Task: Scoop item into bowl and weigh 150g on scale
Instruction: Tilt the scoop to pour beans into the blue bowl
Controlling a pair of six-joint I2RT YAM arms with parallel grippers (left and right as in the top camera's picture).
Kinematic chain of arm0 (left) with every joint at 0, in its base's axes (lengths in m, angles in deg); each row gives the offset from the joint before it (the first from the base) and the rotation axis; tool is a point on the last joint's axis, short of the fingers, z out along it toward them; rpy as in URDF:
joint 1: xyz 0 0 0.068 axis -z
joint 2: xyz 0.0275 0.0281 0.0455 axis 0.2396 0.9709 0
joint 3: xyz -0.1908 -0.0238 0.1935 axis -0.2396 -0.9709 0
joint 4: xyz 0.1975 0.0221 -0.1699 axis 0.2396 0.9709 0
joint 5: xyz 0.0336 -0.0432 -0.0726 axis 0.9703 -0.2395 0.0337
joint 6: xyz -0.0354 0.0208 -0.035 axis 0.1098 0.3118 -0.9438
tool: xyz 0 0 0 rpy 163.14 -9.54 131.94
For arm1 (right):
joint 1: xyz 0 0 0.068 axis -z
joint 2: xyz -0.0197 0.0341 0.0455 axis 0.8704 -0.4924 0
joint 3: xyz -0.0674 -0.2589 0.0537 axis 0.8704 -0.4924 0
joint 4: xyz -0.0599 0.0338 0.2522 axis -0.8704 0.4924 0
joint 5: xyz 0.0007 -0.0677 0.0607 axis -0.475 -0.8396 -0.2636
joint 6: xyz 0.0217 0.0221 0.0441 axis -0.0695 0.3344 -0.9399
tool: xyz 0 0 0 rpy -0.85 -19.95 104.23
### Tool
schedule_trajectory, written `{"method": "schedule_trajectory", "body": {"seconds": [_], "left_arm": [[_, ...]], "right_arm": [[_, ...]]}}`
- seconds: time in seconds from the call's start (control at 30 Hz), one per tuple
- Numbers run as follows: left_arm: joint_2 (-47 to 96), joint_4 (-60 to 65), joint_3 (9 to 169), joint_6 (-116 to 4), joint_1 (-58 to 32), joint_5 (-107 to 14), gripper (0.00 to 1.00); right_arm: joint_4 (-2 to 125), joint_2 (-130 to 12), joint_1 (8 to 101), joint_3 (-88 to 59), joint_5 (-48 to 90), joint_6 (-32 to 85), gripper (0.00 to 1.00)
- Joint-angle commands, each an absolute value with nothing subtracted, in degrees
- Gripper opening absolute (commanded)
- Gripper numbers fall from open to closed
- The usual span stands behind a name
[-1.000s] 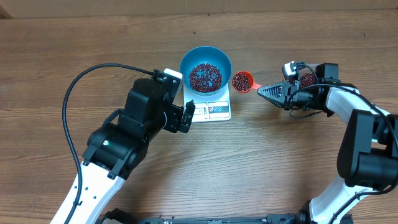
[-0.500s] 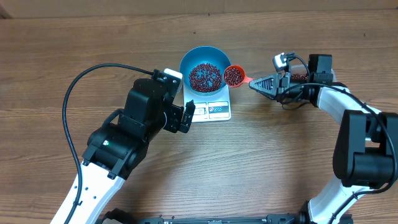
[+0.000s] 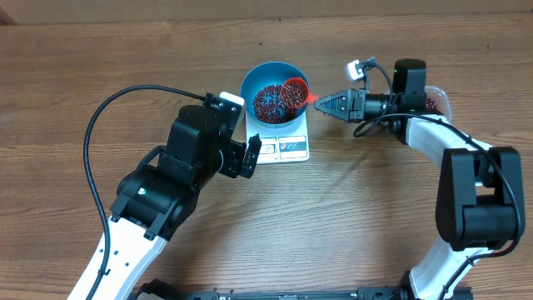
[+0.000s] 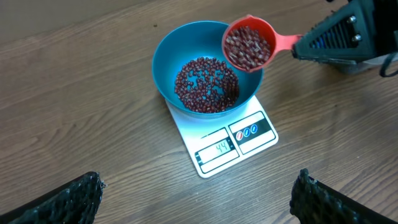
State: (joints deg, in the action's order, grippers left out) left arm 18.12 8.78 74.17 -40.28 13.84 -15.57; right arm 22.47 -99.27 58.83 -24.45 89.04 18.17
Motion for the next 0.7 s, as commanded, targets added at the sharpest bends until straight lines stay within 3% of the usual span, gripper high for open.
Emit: {"method": "schedule_trajectory", "body": {"seconds": [0.0,0.3,0.67], "left_arm": [[17.35,8.61,74.26,-40.67,13.54,-16.09,1.00],[17.35,8.61,74.26,-40.67,13.54,-16.09,1.00],[17.35,8.61,74.26,-40.67,13.54,-16.07,1.00]], "right_arm": [[17.57,-99.35,57.02,-24.21,86.02,18.04,0.04],[15.43,-99.35,55.31,-24.23,72.71,23.28,0.04],[15.61,-99.35,55.31,-24.23,72.60,36.27,0.04]]}}
